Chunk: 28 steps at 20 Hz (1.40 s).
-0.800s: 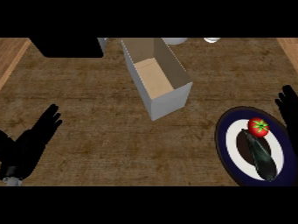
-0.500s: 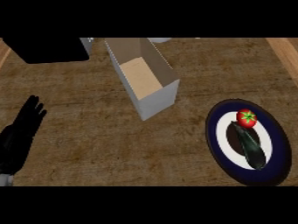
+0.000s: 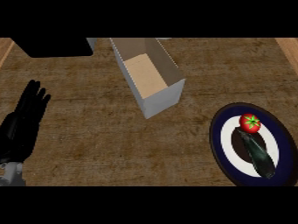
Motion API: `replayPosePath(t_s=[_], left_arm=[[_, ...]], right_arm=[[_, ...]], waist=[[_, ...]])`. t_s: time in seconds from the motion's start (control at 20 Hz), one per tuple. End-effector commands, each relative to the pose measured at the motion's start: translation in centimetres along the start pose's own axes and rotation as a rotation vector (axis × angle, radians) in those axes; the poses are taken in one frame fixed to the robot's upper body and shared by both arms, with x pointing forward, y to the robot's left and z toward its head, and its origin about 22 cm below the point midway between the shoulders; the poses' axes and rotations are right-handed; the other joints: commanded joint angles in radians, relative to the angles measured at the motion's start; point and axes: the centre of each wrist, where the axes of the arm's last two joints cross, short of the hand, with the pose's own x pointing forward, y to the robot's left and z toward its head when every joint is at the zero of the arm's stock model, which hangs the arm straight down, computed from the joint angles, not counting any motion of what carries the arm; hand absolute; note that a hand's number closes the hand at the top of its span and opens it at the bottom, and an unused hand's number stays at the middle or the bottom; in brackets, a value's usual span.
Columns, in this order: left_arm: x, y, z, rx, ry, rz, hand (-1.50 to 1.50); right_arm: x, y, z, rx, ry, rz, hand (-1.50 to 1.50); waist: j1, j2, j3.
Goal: Pick the tomato from the plate and place it in the cardboard box
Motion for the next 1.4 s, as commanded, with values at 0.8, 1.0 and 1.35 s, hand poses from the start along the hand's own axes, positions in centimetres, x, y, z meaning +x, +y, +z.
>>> replayPosePath(t_s=[0.8, 1.0, 1.35], left_arm=[[1.2, -1.9, -2.3, -0.053, -0.006, -0.005, 0.00], [-1.6, -3.3, -0.7, -0.030, -0.006, -0.006, 0.00], [-0.9, -2.7, -2.9, -0.038, -0.005, -0.005, 0.00]], right_arm=[[16.6, -3.0, 0.1, 0.543, 0.176, 0.258, -1.50], [16.5, -0.4, 1.6, 0.590, 0.171, 0.265, -1.50], [18.1, 3.2, 0.8, 0.548, 0.249, 0.341, -1.50]], waist=[[0.053, 0.009, -0.001], [0.049, 0.007, 0.001], [0.048, 0.008, 0.001]])
